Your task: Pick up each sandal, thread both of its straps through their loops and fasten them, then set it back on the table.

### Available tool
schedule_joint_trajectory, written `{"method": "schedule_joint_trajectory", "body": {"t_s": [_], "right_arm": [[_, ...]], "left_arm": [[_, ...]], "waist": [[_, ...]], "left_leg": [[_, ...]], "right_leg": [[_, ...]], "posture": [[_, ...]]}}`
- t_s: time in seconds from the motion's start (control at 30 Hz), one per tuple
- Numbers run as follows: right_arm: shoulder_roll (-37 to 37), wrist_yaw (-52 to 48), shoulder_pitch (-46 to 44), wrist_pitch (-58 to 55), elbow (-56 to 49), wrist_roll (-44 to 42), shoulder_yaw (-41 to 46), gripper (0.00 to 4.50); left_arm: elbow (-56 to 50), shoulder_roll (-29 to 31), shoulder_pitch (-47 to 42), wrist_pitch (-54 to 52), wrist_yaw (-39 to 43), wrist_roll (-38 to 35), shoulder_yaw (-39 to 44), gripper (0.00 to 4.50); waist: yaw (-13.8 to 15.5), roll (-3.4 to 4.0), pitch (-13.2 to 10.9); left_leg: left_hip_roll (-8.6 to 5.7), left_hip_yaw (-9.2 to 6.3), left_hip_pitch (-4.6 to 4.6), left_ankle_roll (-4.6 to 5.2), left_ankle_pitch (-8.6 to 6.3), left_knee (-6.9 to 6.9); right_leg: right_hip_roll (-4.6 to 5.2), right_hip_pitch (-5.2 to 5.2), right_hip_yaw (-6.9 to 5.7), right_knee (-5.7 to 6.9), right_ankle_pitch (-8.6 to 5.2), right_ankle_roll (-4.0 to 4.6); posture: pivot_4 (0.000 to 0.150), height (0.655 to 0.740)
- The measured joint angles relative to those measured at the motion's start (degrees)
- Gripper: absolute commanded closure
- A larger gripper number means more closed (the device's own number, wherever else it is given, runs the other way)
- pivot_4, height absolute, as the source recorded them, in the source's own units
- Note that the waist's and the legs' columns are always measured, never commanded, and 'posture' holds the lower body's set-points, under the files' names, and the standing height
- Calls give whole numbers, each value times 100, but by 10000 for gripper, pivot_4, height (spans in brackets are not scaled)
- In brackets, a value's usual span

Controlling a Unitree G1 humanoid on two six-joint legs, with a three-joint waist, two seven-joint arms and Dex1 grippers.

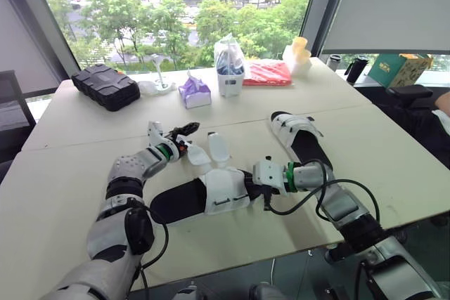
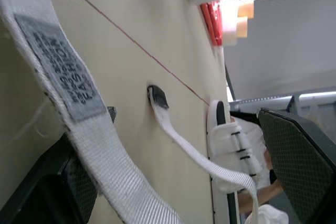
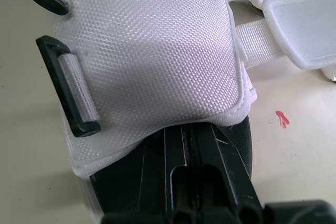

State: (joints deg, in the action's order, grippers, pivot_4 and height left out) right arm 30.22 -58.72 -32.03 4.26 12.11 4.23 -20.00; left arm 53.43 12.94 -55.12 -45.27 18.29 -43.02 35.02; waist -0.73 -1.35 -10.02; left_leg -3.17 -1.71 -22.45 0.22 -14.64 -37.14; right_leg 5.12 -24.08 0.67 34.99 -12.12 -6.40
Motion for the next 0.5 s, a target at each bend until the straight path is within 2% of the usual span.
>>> {"method": "schedule_joint_trajectory", "body": {"t_s": [0.13, 0.23, 0.43, 0.47, 0.5], "right_arm": [[2, 0, 0, 4, 0, 2, 0, 44330], [2, -4, 0, 7, 0, 2, 0, 45000], [3, -8, 0, 10, 0, 3, 0, 45000], [3, -8, 0, 11, 0, 3, 0, 45000], [3, -8, 0, 11, 0, 3, 0, 45000]], "left_arm": [[300, 126, -162, 282, 37, 0, 61, 0], [488, 209, -262, 439, 78, 1, 67, 8244], [614, 290, -384, 569, 257, 1, 63, 38162], [615, 290, -386, 567, 291, 3, 57, 44361], [610, 293, -385, 550, 322, 8, 37, 44361]], "waist": [[1, 0, 0], [0, -1, 0], [-1, -1, 0], [-1, -1, 0], [-1, -1, 0]], "left_leg": [[0, 0, 0, 1, 0, 0], [0, 0, 0, 1, 1, 0], [0, 0, 0, 1, 1, 0], [0, 0, 0, 1, 1, 0], [0, 0, 0, 1, 1, 0]], "right_leg": [[0, 0, 0, 0, 0, 0], [-1, 0, -1, 0, 0, 0], [-1, 0, -1, 1, 0, 0], [-1, 0, 0, 1, 0, 0], [-1, 0, -1, 1, 0, 0]], "posture": [[1500, 7400], [1500, 7400], [1500, 7400], [1500, 7400], [1500, 7400]]}}
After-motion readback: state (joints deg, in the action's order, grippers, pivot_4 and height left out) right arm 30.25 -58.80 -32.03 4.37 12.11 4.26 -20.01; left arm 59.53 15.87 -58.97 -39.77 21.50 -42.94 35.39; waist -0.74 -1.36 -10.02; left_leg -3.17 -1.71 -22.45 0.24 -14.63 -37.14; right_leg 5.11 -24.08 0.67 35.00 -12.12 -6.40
